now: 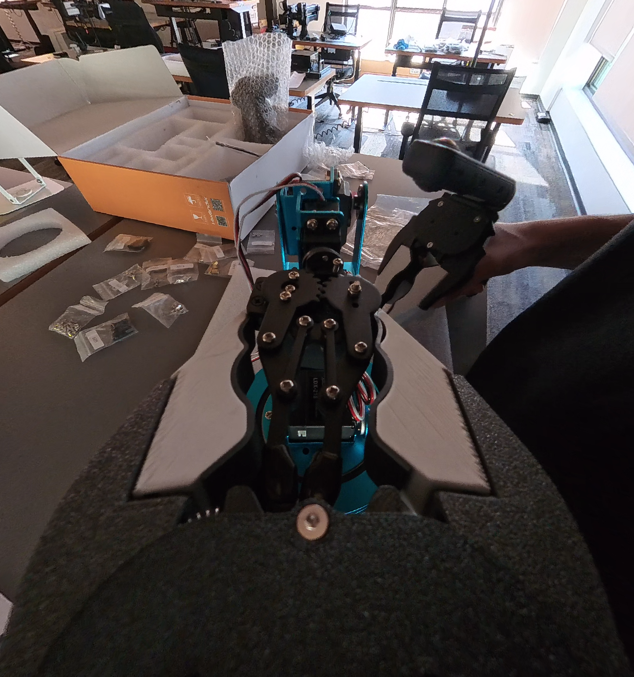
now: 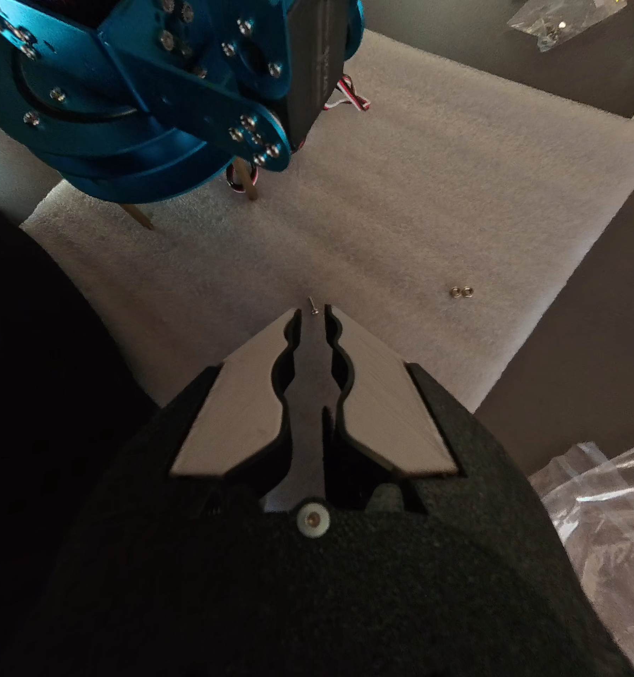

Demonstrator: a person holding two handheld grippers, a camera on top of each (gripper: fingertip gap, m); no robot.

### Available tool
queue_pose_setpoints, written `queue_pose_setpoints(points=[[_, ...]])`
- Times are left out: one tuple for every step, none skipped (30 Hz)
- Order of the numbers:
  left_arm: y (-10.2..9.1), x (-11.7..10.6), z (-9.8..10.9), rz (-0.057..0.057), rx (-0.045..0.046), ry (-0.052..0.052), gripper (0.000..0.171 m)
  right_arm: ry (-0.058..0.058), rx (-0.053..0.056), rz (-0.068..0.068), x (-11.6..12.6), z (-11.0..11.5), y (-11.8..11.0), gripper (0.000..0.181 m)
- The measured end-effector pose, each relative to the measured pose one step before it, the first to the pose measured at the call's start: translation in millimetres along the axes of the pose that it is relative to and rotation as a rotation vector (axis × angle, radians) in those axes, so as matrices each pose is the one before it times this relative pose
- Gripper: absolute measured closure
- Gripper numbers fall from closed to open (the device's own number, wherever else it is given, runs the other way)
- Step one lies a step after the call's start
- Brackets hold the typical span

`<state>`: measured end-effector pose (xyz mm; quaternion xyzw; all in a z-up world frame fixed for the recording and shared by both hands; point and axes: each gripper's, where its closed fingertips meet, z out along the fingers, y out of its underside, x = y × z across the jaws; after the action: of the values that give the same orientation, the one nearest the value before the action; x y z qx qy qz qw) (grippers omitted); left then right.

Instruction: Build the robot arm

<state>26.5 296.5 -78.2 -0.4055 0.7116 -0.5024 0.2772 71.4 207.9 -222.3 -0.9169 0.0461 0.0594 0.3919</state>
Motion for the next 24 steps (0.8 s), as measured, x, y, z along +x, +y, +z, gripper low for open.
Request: queue_pose_setpoints(points=[[0.05,0.24,-0.11,0.0014,-0.00096,-0.0002,0.109,-0.0036,-0.0010,-0.0011,0.40,1.42,0.22,0.171],[0.03,0.09,-0.04,0.0004,-0.00014,-0.0001,0.109,-0.0010,-0.0132,-0.0078,0.21,2.12,2.30,0.172],[0.03,0.03,0.10,-0.0006,0.00030,-0.0007,0.108,-0.0001,0.0042,-0.0092,-0.10,0.85,-0.29,0.173],[-0.01,-0.11,-0.10,-0.0010,0.00042,-0.0011,0.109,-0.0024,-0.0018,-0.0051,0.14,0.15,0.24,0.174],[-0.04,-0.16,-0.02,-0.0010,0.00043,-0.0011,0.108,0.0007,-0.0028,-0.0003,0.55,-0.23,-0.23,0.176],[0.01,-0.01,0.07,-0.0010,0.00057,-0.0006,0.109,0.0019,-0.0046,-0.0005,0.11,-0.52,-0.12,0.177],[-0.10,-0.05,0.05,-0.0003,0.00075,-0.0005,0.109,0.0086,-0.0043,-0.0097,-0.07,-1.01,-0.20,0.177],[-0.06,0.05,0.00,0.0001,0.00052,-0.0006,0.109,0.0173,0.0040,-0.0176,0.27,-1.92,-1.55,0.178],[-0.06,0.03,0.03,-0.0003,0.00043,0.0001,0.109,0.0095,0.0189,-0.0241,-1.79,-3.34,-4.12,0.178],[-0.03,-0.04,-0.03,-0.0002,0.00031,0.0002,0.109,0.0111,0.0245,-0.0288,-2.11,-4.54,-6.31,0.178],[0.04,-0.15,-0.03,-0.0006,-0.00026,0.0002,0.109,0.0228,0.0151,-0.0383,-0.61,-5.74,-6.98,0.178],[-0.07,-0.07,0.07,-0.0018,-0.00061,0.0010,0.108,0.0257,0.0146,-0.0648,-1.02,-7.76,-9.90,0.178],[-0.09,-0.19,-0.04,-0.0019,-0.00097,0.0006,0.108,0.0239,0.0278,-0.0962,-1.46,-10.44,-15.80,0.178],[-0.03,-0.22,0.15,-0.0020,-0.00122,-0.0005,0.109,0.0307,0.0337,-0.1084,1.49,-12.25,-20.97,0.177],[-0.22,-0.40,0.39,-0.0035,-0.00130,-0.0005,0.109,0.0315,0.0322,-0.1053,5.53,-12.74,-22.88,0.177],[-0.21,-0.42,0.41,-0.0046,-0.00146,-0.0002,0.109,0.0293,0.0308,-0.0987,9.36,-12.22,-22.92,0.178],[-0.31,-0.30,0.43,-0.0023,-0.00157,-0.0005,0.109,0.0188,0.0425,-0.0946,11.23,-10.83,-22.80,0.178],[-0.13,-0.18,0.39,0.0000,-0.00105,-0.0007,0.111,0.0043,0.0561,-0.0892,10.47,-7.91,-22.07,0.179],[-0.21,-0.17,0.28,-0.0008,-0.00008,-0.0002,0.109,-0.0123,0.0425,-0.0950,8.65,-2.75,-18.10,0.179],[-0.06,-0.12,0.20,-0.0011,0.00073,0.0000,0.109,-0.0136,-0.0026,-0.0848,7.82,2.62,-10.09,0.179],[-0.01,-0.09,0.22,-0.0008,0.00029,-0.0003,0.109,-0.0113,-0.0338,-0.0626,7.28,6.29,-4.21,0.179],[0.01,-0.18,0.11,-0.0023,-0.00053,-0.0001,0.109,-0.0383,-0.0307,-0.0360,2.14,8.58,-2.63,0.179],[0.00,-0.12,0.03,-0.0031,-0.00111,-0.0001,0.109,-0.0639,-0.0251,-0.0182,-2.59,9.28,-1.72,0.179],[-0.13,-0.04,0.10,-0.0022,-0.00106,-0.0004,0.109,-0.0463,-0.0341,-0.0182,-0.71,9.08,0.37,0.178]])
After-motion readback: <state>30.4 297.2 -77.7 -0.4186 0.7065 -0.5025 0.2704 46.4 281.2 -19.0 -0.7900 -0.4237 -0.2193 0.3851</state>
